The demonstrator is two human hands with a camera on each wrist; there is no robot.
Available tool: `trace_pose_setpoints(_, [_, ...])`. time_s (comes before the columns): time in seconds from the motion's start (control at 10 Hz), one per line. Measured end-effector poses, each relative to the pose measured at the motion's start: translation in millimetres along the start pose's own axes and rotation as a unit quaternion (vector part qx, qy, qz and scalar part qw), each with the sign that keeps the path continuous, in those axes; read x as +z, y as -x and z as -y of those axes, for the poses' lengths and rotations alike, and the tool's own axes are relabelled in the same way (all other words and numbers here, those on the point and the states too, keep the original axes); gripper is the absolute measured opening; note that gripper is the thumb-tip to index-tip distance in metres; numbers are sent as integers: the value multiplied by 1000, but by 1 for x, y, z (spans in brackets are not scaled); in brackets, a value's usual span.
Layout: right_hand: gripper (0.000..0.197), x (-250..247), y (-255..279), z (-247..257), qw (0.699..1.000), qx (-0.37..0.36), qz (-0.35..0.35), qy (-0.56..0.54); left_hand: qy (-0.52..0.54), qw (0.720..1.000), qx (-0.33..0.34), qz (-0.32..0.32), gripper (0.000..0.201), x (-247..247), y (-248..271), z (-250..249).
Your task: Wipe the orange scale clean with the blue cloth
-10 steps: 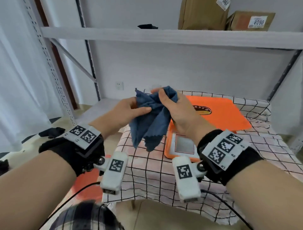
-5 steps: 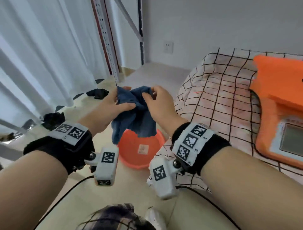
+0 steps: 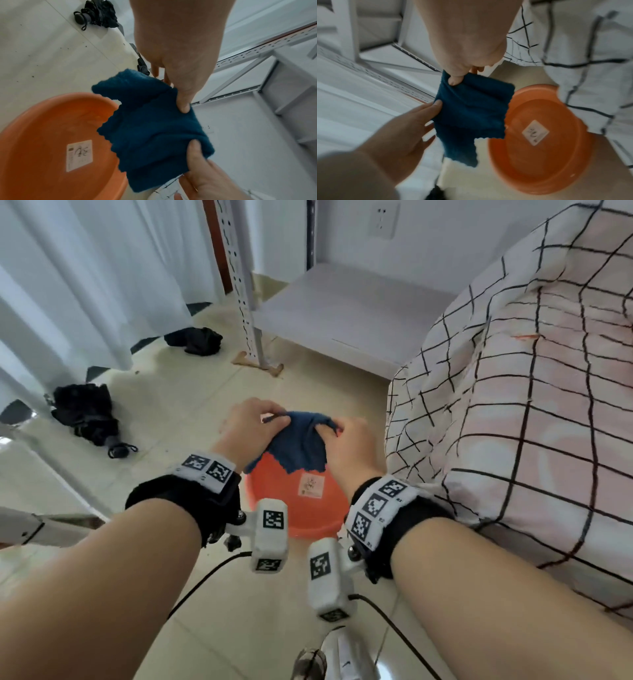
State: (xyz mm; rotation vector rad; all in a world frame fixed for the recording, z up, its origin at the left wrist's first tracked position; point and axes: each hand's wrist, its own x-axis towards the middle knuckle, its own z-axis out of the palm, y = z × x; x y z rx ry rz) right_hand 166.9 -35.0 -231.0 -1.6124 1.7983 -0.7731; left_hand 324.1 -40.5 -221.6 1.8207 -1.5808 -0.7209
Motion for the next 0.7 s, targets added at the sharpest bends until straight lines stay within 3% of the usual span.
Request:
trace_pose_setpoints(0.1, [24,20,-11,-21,999,6,36,36,-120,992,-15,41,16,19,-11,18])
trace_pose_setpoints(0.2, [29,31,-17,-39,995,41,82,25,-67,995,-33,73,17,45,-15,25])
trace_pose_setpoints(0.3, [30,34,-23,-53,998,33,52,2,-71,996,-35,52,22,69,-17,32])
trace_pose_setpoints(0.4, [33,44,-29,-70,992,48,118,25,-103,992,-48,60,30,94,-22,53])
trace_pose_setpoints(0.5, [47,51,-28,-81,965,113,226,70,-153,966,-104,179,44,110,-21,82])
trace_pose_setpoints(0.6, [51,51,-35,-89,967,137,198,85,-169,957,-133,194,49,114,-22,98])
trace_pose_setpoints(0.7, [48,48,-36,-87,975,136,153,83,-166,968,-118,147,50,102,-22,94])
